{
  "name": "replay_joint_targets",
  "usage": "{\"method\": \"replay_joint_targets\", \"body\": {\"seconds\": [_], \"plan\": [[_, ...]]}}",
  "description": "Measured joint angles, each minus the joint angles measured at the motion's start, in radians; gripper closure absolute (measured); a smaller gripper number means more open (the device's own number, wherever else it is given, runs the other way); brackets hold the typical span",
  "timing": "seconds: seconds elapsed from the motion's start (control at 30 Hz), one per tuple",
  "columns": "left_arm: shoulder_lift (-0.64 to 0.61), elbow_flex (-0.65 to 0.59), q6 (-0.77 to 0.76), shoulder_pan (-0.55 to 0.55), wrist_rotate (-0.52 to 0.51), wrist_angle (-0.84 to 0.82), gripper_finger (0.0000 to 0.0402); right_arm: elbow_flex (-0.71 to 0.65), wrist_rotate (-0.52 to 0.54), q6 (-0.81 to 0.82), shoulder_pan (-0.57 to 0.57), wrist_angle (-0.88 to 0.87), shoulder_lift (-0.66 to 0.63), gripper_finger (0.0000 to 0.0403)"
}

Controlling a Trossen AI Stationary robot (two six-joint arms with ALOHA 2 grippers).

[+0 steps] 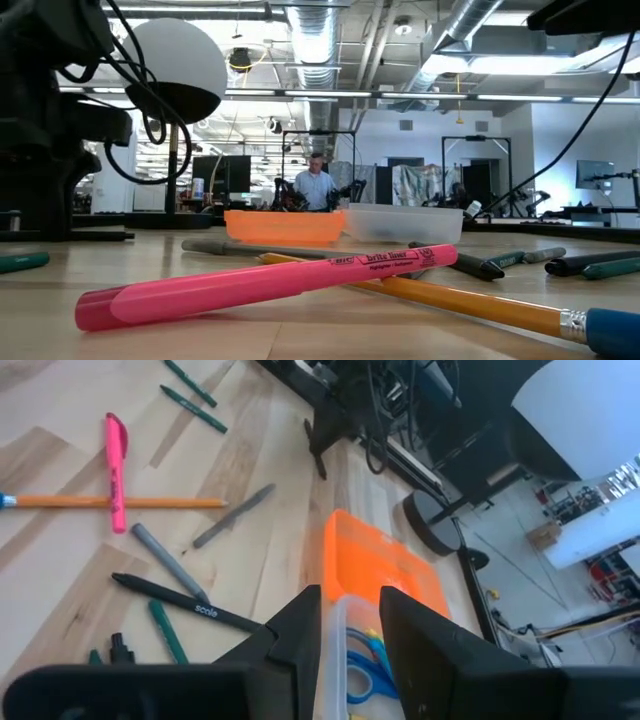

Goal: Pick & place school supplies into a supply box
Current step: Put the black pen into the orange supply box

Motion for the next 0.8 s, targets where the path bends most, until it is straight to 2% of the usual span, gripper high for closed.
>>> {"method": "replay_joint_targets", "body": {"seconds": [0.1, 0.3, 0.4, 0.63, 0.8], "plan": [[0.002, 0.006, 0.044, 0.0, -0.003, 0.0, 0.038, 0.0, -0.003, 0.005, -0.011, 0.0, 0.0, 0.0302], [0.009, 0.039, 0.176, -0.001, -0.043, 0.004, 0.0359, 0.0, -0.026, 0.013, -0.014, -0.007, 0.0, 0.0302], [0.013, 0.07, 0.225, 0.0, -0.104, 0.059, 0.0359, 0.0, -0.027, 0.019, -0.013, -0.009, 0.0, 0.0302], [0.016, 0.146, 0.329, 0.0, -0.186, 0.044, 0.0386, 0.0, -0.028, 0.021, -0.013, -0.016, 0.0, 0.0302], [0.015, 0.228, 0.435, 0.004, -0.283, 0.066, 0.0374, 0.0, -0.028, 0.021, -0.013, -0.02, 0.0, 0.0302]]}}
